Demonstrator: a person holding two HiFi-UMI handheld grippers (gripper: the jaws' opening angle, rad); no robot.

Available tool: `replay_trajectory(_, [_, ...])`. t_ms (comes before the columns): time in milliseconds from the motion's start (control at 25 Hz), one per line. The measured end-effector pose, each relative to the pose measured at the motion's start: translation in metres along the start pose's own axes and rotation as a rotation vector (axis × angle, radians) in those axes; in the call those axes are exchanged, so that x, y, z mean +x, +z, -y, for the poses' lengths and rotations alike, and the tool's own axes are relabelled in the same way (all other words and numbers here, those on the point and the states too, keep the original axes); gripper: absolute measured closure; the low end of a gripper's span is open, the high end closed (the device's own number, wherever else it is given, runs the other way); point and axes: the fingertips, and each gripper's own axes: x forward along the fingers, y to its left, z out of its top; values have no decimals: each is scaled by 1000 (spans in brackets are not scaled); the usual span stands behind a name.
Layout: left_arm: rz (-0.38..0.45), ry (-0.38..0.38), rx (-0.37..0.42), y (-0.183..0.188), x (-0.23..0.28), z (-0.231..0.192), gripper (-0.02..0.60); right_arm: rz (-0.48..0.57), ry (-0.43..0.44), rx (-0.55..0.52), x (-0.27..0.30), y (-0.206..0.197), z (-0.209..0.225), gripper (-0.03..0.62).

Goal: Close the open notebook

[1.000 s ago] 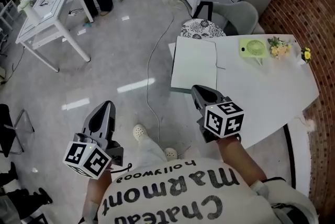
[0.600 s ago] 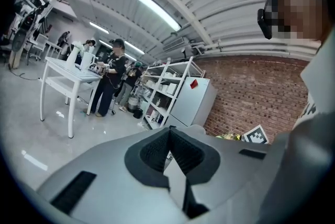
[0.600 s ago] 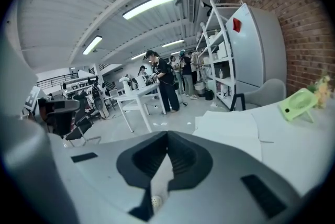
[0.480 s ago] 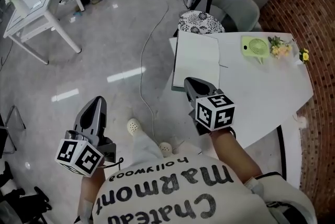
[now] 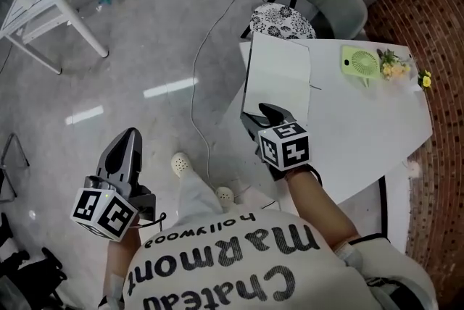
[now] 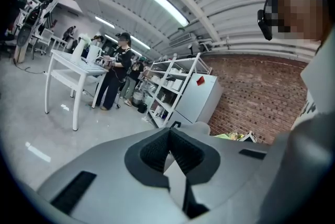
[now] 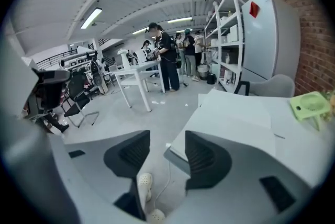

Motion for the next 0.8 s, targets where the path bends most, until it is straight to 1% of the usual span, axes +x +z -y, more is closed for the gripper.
replay_trajectory(80, [-2, 7, -2, -1, 0, -2, 580, -29, 7, -34, 7, -5, -2, 363])
replay_trajectory(280, [-4, 16, -6, -2, 1, -5, 580, -93, -29, -175, 21, -16, -2, 327])
replay_trajectory(440, [-8, 20, -8, -3, 1, -6, 580, -134, -61, -284, 31, -23, -3, 315])
replay_trajectory(680, [-3, 42, -15, -4, 0, -10, 580, -168, -102, -416, 42, -28, -2, 304])
replay_trajectory(800, [-2, 49, -21, -3, 0, -13, 580, -210, -118, -511, 50, -35, -3, 293])
